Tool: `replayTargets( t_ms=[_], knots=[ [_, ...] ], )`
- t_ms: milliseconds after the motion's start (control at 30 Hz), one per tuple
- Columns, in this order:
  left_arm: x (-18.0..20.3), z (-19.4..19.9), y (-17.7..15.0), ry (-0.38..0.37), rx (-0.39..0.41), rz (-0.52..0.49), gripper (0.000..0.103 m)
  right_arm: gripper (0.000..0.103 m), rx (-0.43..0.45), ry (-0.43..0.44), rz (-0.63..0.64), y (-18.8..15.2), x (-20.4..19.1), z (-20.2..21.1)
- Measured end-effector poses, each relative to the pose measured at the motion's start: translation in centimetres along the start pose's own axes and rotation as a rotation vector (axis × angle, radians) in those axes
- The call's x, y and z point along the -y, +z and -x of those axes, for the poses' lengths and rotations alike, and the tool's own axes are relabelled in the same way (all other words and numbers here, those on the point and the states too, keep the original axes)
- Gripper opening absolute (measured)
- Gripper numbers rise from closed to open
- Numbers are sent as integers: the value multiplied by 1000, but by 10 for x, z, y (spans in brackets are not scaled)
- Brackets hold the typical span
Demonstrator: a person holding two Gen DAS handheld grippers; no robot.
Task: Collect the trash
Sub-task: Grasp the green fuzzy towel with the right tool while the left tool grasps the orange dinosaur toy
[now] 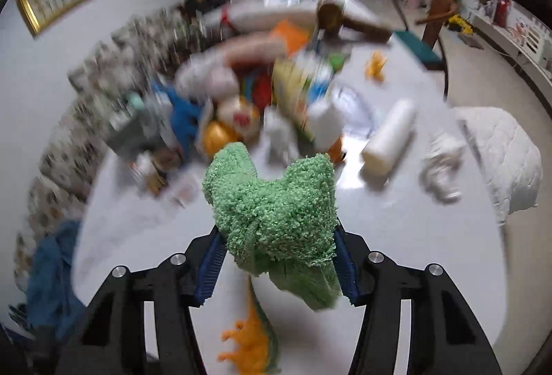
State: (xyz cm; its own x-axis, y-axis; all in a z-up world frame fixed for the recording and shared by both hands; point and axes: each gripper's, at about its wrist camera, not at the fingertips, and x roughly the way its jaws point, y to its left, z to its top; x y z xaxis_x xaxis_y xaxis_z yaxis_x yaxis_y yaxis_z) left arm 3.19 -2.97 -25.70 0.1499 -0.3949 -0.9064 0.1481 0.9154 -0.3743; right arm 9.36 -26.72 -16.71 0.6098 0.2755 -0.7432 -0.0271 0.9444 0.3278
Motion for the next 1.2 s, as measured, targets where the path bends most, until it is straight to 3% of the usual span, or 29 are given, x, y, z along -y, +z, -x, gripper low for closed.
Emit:
replayTargets(
  t_ms=[200,333,467,500,533,567,633,700,867,933,1000,1067,1167,1200],
  knots=[
    [83,-40,62,75,3,-178,93,56,96,6,-47,-43,19,85],
    [113,-67,97,111,12,-197,93,56,79,14,-160,-84,47,111],
    [124,-97,114,226,-9,-219,90,56,58,-4,-237,-117,69,124],
    [126,-100,113,248,-8,-228,81,56,58,-7,-248,-121,71,125],
    [130,-98,112,274,14,-255,59,56,59,-4,-267,-127,75,128],
    [132,-96,110,279,26,-276,53,56,59,-3,-274,-131,76,128],
    [130,-91,107,203,-1,-264,53,56,56,-7,-278,-135,78,128],
    [127,-83,102,193,2,-264,53,56,49,3,-281,-137,77,124],
    [113,-36,80,80,29,-266,51,56,12,34,-225,-137,59,113],
    [103,-11,62,40,36,-278,34,56,-18,50,-182,-140,47,108],
    [90,6,44,28,39,-272,33,56,-63,76,-140,-146,32,100],
    [76,13,30,23,31,-260,19,56,-117,88,-109,-156,21,90],
    [53,10,14,-5,76,-181,29,56,-186,91,-74,-171,11,71],
    [47,7,17,-51,72,-137,29,56,-199,93,-75,-172,11,67]
  ],
)
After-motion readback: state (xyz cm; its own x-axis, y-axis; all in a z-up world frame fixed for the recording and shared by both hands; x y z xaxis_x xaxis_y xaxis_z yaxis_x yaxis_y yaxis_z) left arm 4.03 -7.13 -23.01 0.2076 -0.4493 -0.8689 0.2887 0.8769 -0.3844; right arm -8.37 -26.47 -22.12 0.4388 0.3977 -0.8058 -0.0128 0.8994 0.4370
